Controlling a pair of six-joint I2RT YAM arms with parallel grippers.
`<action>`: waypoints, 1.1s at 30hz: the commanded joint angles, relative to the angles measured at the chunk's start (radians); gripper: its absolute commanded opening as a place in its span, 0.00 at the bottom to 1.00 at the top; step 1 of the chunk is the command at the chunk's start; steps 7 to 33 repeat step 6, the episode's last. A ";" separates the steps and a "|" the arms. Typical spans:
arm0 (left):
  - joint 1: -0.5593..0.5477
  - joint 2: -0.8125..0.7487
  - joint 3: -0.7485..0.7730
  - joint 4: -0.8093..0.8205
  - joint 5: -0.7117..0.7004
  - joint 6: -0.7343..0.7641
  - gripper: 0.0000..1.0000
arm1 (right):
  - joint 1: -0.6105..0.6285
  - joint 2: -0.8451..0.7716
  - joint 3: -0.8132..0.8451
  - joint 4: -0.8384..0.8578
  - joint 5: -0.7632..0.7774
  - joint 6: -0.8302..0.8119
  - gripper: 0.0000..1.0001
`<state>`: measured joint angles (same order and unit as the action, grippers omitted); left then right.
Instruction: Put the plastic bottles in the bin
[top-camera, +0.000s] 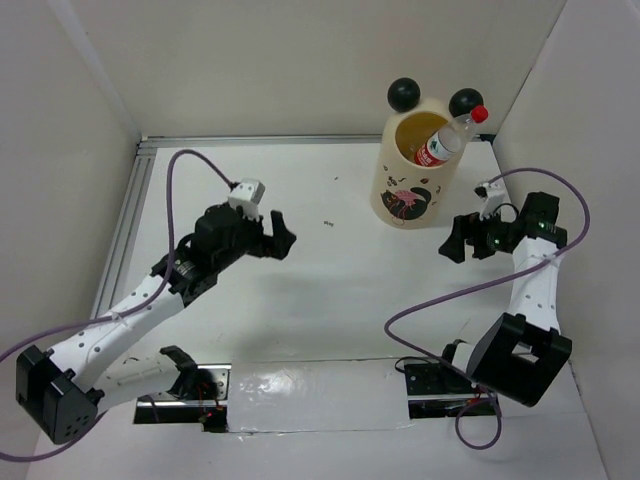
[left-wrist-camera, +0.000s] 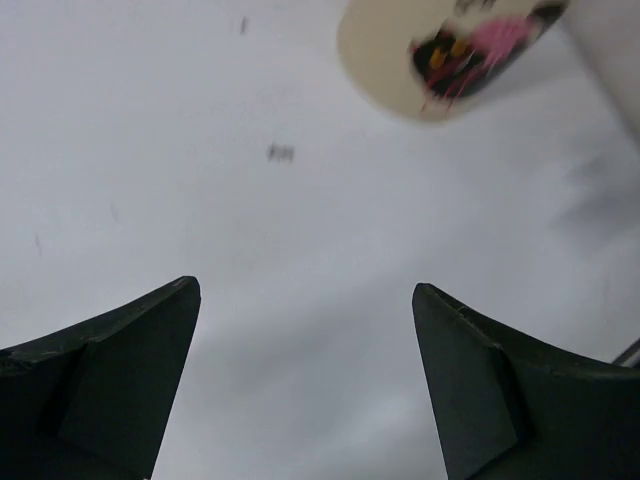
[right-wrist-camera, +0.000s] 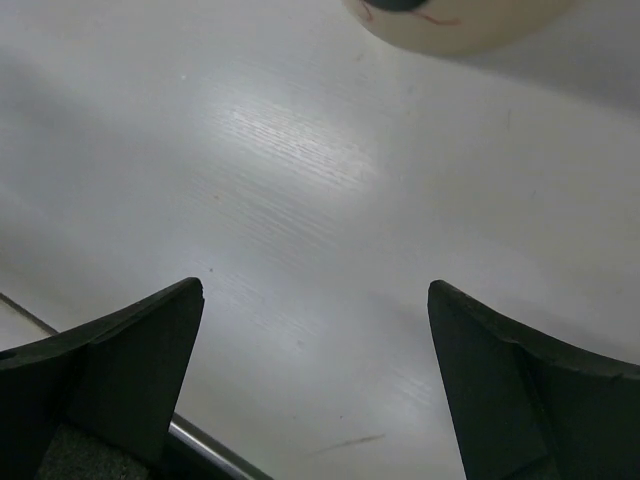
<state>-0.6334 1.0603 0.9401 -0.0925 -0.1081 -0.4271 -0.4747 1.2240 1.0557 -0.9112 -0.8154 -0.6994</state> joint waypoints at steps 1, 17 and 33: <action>0.050 -0.118 -0.087 -0.117 0.096 -0.050 1.00 | -0.016 -0.067 -0.048 0.145 0.157 0.257 1.00; 0.115 -0.223 -0.135 -0.165 0.107 -0.009 1.00 | -0.016 -0.124 -0.094 0.225 0.203 0.298 1.00; 0.115 -0.223 -0.135 -0.165 0.107 -0.009 1.00 | -0.016 -0.124 -0.094 0.225 0.203 0.298 1.00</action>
